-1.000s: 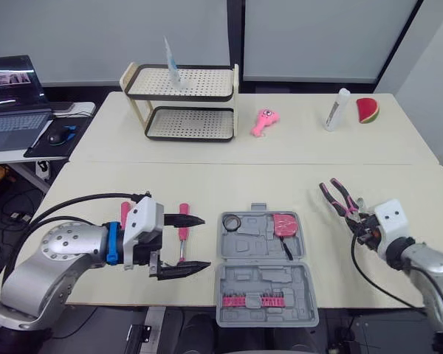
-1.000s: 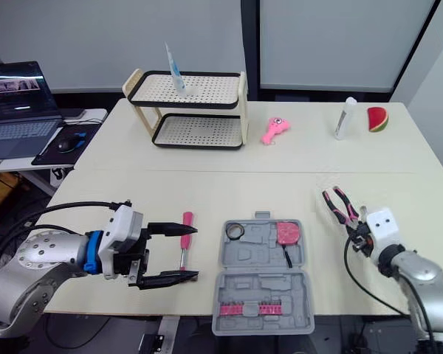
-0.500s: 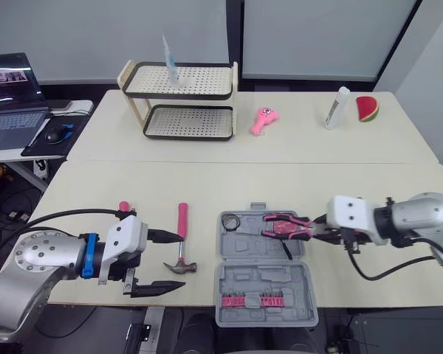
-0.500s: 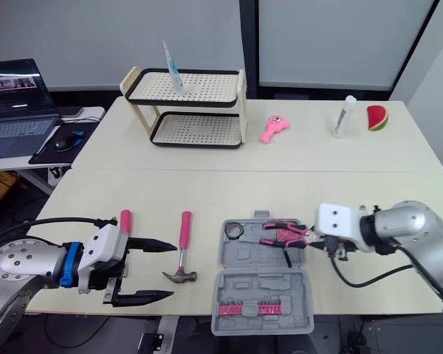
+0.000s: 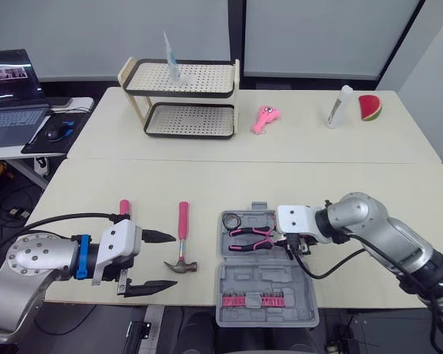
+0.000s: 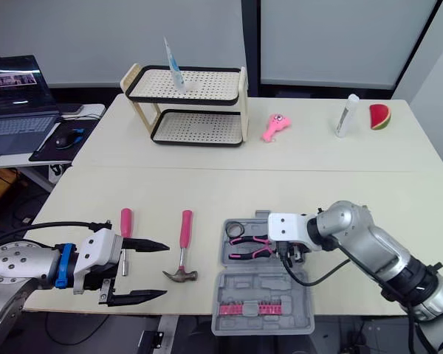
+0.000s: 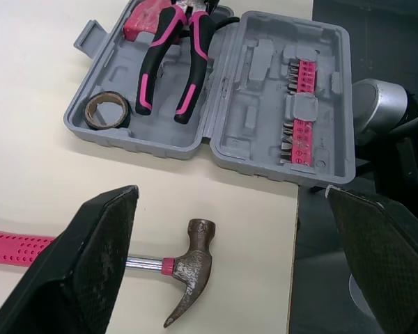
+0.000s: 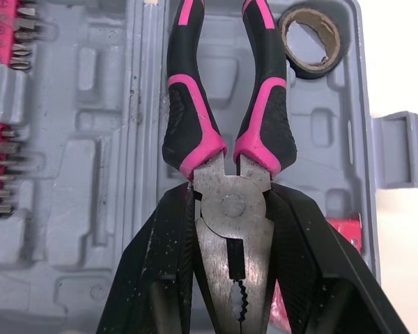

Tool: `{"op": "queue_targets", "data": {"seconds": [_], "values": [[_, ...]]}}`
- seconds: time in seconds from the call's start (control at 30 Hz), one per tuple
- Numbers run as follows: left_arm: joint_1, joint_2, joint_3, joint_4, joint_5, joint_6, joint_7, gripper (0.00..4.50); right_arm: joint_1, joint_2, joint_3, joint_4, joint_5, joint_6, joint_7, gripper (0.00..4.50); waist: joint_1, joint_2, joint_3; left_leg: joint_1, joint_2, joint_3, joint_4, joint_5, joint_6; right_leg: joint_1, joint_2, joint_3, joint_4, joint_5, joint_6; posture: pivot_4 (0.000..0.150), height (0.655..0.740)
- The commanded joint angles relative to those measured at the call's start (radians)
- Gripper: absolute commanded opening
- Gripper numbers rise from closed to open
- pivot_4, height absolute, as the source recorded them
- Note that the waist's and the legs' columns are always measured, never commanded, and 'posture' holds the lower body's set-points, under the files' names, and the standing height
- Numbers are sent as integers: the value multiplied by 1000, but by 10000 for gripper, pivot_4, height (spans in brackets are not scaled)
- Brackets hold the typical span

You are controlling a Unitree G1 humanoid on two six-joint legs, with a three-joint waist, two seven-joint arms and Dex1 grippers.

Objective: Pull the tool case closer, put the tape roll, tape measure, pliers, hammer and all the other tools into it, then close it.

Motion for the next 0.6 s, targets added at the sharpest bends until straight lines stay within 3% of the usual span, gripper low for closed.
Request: {"op": "queue_targets", "data": {"seconds": [0.03,0.6], "values": [[0,-3,8,-14,2,-19,2,45000,-67,31,2,-1,-10,15,24,12824,0,0,0,0,0,1,0,0,0,-1,0,0,1,0,0,1500,7290],[-25,-19,-10,-13,9,-16,15,45000,-67,65,45,62,-51,-17,65,12824,-1,0,0,0,0,1,1,0,0,-4,0,1,7,0,0,1500,7290]]}}
